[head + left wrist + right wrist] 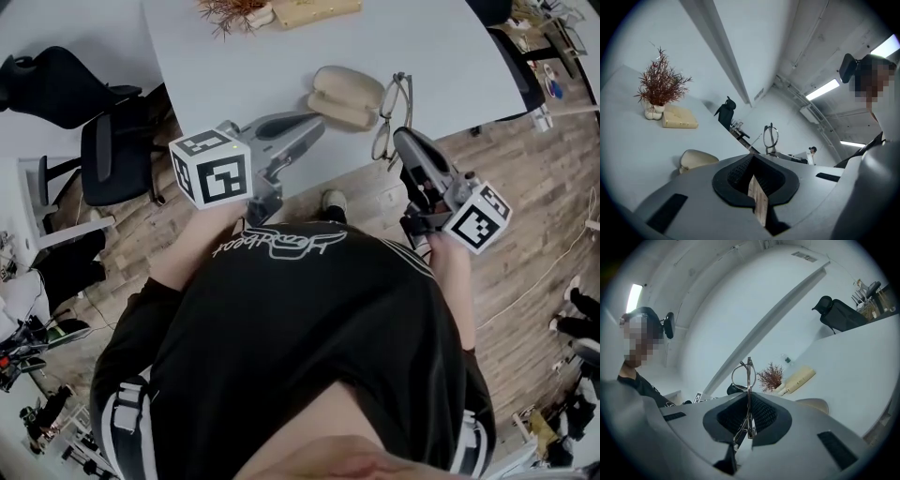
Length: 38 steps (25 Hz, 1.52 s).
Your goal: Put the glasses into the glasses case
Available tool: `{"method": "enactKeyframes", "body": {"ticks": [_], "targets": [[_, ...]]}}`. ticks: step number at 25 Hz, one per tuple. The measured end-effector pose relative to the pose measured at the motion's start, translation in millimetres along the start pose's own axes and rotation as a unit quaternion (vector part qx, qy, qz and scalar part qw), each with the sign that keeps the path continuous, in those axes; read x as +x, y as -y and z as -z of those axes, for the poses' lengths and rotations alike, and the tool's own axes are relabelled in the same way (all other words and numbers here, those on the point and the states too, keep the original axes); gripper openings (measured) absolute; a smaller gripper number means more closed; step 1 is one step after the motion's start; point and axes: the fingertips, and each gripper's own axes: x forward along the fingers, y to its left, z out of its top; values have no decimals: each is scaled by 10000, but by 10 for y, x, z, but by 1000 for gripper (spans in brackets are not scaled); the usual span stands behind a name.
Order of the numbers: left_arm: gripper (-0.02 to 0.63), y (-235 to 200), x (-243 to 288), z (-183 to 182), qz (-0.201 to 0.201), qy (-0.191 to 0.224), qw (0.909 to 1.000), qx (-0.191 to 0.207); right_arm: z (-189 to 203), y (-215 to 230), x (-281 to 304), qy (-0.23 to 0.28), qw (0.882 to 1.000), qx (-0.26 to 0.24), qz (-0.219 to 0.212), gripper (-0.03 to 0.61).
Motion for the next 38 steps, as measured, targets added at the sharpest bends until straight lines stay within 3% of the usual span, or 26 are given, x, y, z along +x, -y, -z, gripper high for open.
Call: {"method": "enactKeyframes", "body": {"ticks": [11,22,33,38], "targets": [[6,-319,211,-148,-492,191,9984,-211,-199,406,364,-472,9980,-13,-410,23],[6,-635,199,-90,-976,358,9936,-451,-126,715,705,-1384,9868,-527,-654,23],[6,-935,169,116,-1422,321,9860,-806,315,1101,941,-2526,9590,-1019,-782,23],[6,-1027,146,213,-1548,347,9826,-963,522,1275,986,-3052,9366,-1511,-827,23]]}}
